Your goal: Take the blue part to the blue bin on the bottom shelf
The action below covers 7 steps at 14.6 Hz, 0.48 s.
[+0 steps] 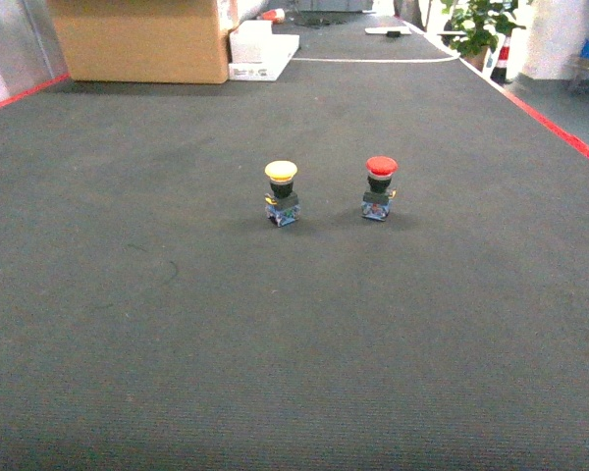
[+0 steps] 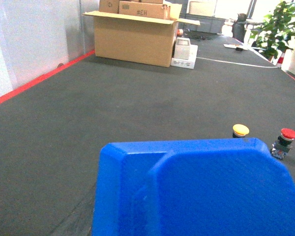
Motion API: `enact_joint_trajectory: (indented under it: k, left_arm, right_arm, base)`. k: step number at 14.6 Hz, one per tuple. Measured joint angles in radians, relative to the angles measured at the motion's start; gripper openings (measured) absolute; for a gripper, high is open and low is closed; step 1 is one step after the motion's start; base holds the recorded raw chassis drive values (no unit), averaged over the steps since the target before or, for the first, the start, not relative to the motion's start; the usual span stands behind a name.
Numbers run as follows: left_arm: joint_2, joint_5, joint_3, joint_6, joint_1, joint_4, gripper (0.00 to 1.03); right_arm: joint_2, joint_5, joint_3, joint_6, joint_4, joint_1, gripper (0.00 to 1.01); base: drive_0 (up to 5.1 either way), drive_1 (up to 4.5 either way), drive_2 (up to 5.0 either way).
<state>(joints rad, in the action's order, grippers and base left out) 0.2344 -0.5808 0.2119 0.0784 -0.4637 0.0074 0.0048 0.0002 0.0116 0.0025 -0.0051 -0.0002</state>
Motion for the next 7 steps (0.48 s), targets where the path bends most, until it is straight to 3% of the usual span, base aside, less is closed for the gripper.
enact_joint_trajectory:
  k: [4, 7]
  left_arm:
    - [0.0, 0.0, 0.0, 0.0, 0.0, 0.0, 0.44]
    - [0.001, 0.0, 0.0, 0.0, 0.0, 0.001, 0.44]
  right_arm:
    - [0.0, 0.0, 0.0, 0.0, 0.0, 0.0, 0.98]
    - [0.0, 0.0, 0.0, 0.0, 0.002, 0.0, 0.98]
  base:
    - [0.0, 0.0, 0.0]
    - [0.0, -4.18, 4.2]
